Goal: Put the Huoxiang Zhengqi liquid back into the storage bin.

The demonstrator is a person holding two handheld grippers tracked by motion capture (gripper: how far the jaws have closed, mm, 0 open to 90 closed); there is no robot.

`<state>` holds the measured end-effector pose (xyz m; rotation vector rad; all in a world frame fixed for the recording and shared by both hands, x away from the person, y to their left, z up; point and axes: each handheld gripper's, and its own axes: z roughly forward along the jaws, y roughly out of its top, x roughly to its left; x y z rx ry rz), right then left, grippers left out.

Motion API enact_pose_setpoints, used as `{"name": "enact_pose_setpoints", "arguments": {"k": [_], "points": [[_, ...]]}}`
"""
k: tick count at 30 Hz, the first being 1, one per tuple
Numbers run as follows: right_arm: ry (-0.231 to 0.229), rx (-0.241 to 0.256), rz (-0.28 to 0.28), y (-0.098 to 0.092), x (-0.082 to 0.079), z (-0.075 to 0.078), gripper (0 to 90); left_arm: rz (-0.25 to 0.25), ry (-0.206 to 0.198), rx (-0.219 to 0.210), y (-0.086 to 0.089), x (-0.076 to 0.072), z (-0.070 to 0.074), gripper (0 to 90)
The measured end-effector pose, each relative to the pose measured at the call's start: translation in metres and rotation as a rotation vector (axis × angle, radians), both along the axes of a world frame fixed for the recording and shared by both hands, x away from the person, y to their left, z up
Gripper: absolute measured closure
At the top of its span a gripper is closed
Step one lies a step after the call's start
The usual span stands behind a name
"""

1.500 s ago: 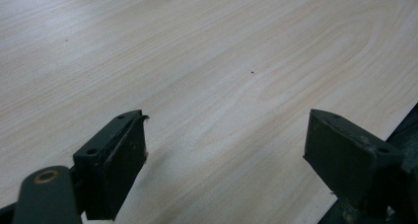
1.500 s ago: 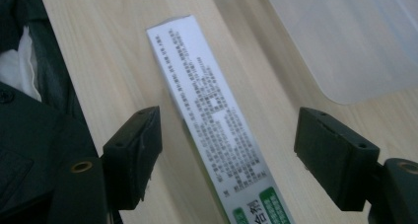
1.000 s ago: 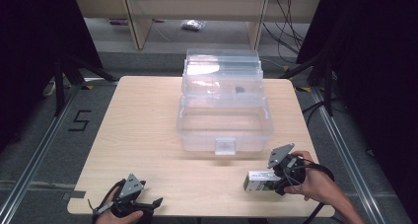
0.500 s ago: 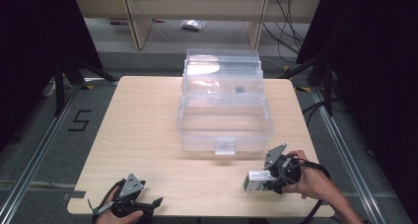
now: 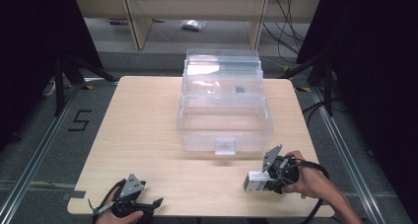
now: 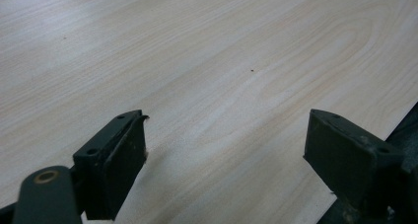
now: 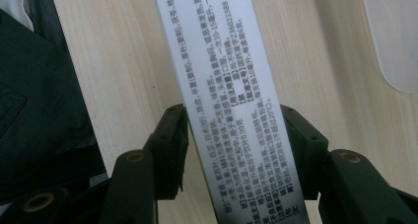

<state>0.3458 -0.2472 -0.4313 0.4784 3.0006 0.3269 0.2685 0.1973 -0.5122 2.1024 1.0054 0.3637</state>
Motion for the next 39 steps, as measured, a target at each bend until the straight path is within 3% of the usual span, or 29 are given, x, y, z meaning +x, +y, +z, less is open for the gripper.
{"name": "enact_pose_setpoints", "arguments": {"k": [3, 5, 6, 10, 13, 16, 17, 18, 24, 32, 34, 35, 39], "points": [[-0.009, -0.003, 0.038, 0.001, 0.002, -0.001, 54.3, 0.001, 0.002, 0.016, 0.000, 0.000, 0.000, 15.5], [0.012, -0.005, 0.056, 0.002, 0.002, -0.001, 56.9, 0.003, 0.004, 0.005, 0.000, 0.000, 0.000, 15.5], [0.031, -0.009, 0.080, 0.002, 0.004, -0.002, 59.1, -0.002, 0.000, 0.022, 0.001, 0.000, 0.001, 15.5], [0.039, -0.037, 0.087, 0.002, 0.009, 0.000, 64.2, 0.001, -0.004, 0.000, 0.000, 0.000, 0.000, 15.5], [0.044, -0.040, 0.086, 0.005, 0.010, 0.000, 64.6, 0.008, -0.008, 0.007, 0.001, 0.001, 0.000, 15.5], [0.042, -0.036, 0.118, 0.006, 0.012, 0.001, 64.7, 0.009, -0.008, 0.006, 0.001, 0.001, 0.000, 15.5], [0.052, -0.024, 0.089, 0.007, 0.011, 0.002, 64.7, 0.009, -0.006, 0.008, 0.001, 0.000, 0.000, 15.5], [0.038, -0.005, 0.117, 0.008, 0.012, 0.006, 64.7, 0.010, -0.008, 0.005, 0.001, 0.000, 0.000, 15.5], [0.035, -0.001, 0.091, 0.010, 0.013, 0.021, 64.7, 0.006, -0.005, 0.007, 0.001, 0.000, 0.001, 15.5], [0.020, 0.015, 0.111, 0.012, 0.018, 0.039, 64.7, 0.008, -0.005, 0.011, 0.001, 0.001, 0.001, 15.5], [0.017, 0.007, 0.078, 0.013, 0.018, 0.044, 64.7, 0.009, -0.005, 0.011, 0.001, 0.000, 0.001, 15.5], [0.010, 0.013, 0.108, 0.013, 0.021, 0.046, 64.7, 0.007, -0.001, 0.012, 0.001, 0.000, 0.001, 15.5], [-0.001, 0.018, 0.112, 0.015, 0.027, 0.055, 64.7, 0.008, -0.004, 0.005, 0.001, 0.000, 0.001, 15.5]]}}
